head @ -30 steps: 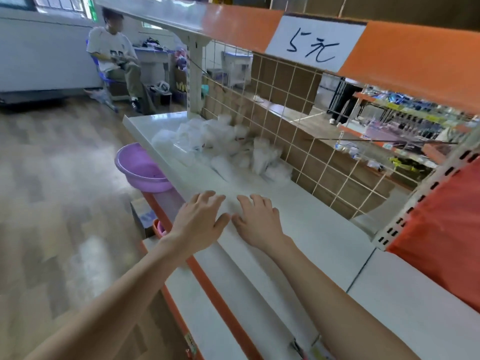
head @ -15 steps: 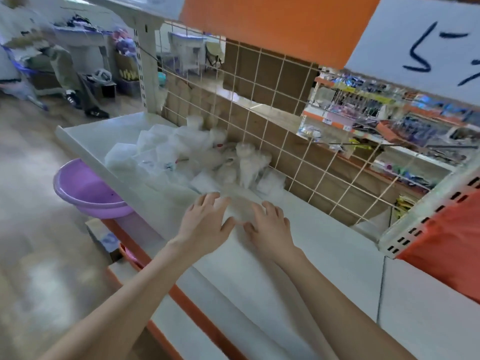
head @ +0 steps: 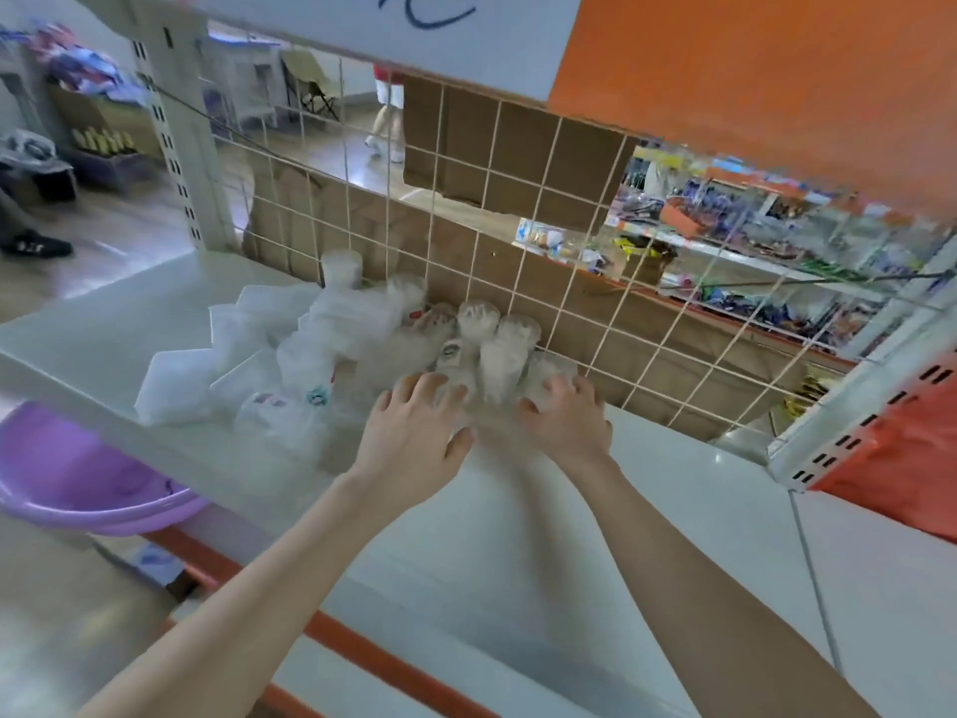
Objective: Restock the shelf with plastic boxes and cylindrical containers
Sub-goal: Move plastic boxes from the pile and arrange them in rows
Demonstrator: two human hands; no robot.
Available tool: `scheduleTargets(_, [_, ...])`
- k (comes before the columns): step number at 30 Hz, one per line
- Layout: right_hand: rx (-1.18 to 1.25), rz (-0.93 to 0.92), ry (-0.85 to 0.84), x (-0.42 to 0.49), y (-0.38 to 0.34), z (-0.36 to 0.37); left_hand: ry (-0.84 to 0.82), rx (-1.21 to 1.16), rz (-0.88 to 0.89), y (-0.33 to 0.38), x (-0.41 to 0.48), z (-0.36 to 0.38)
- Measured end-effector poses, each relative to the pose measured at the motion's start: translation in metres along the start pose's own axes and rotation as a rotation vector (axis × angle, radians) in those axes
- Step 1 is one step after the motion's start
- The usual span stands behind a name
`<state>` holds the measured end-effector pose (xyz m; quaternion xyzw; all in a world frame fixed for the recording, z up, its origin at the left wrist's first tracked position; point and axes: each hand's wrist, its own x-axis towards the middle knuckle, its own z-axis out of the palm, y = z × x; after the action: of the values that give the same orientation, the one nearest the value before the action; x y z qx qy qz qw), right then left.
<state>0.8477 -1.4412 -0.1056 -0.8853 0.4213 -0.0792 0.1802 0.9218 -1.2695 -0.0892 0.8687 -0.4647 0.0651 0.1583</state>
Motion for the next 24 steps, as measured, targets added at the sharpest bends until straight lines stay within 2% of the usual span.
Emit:
scheduleTargets(5, [0.093,0.009,0.231,-0.005,0.002,0.006,-0.026,-0.015,0.081,-0.006,0.005,-0.001])
scheduleTargets(7, [0.114,0.013,0.271,-0.01,0.006,0.005,-0.039,-0.015,0.117,-0.006,0.007,0.0])
scheduleTargets(14, [0.066,0.066,0.202,-0.009,-0.002,0.001,-0.055,-0.045,0.171,-0.006,0.008,-0.005])
scheduleTargets(24, [0.047,0.094,0.21,0.003,-0.016,0.003,-0.068,-0.039,0.12,-0.021,0.001,-0.006])
